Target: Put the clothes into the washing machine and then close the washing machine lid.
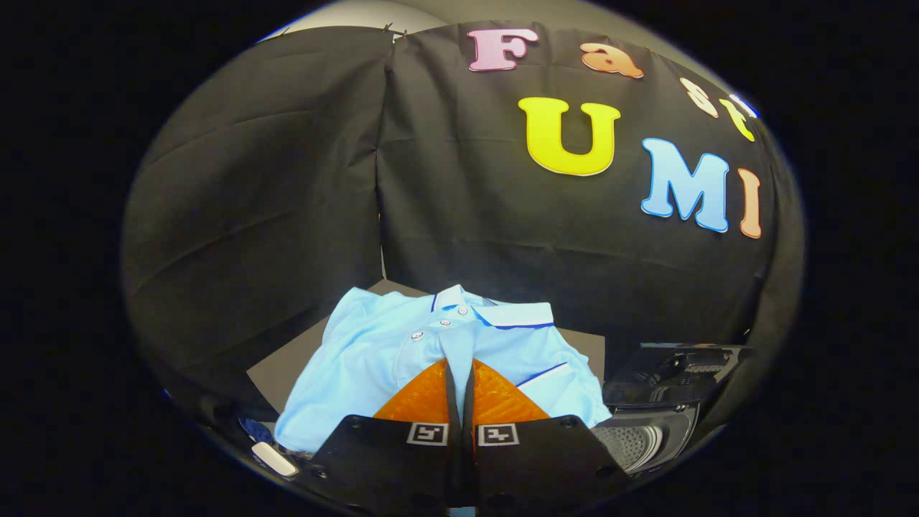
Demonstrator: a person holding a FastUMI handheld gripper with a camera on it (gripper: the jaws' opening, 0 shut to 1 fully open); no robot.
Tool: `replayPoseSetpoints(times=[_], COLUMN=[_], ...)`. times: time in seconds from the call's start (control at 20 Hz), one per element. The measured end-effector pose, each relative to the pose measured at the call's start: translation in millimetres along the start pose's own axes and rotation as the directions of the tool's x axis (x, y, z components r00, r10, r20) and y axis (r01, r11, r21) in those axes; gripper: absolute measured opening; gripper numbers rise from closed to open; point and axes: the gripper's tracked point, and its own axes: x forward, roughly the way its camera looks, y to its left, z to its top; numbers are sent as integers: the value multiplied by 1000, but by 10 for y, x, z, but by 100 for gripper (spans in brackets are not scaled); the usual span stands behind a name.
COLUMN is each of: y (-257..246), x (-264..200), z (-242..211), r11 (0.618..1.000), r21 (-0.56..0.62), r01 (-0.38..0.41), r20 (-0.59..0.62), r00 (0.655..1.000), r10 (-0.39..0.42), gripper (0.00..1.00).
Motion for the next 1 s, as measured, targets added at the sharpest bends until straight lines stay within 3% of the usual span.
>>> replayPoseSetpoints(times=[0.55,1.0], y=[-455,-1102], x=[-500,-797], z=[596,516], r11=[998,986], r21=[11,71], r01=[59,149], r20=[134,138], r00=[989,978], r10=[-60,-158], gripper=[1,1])
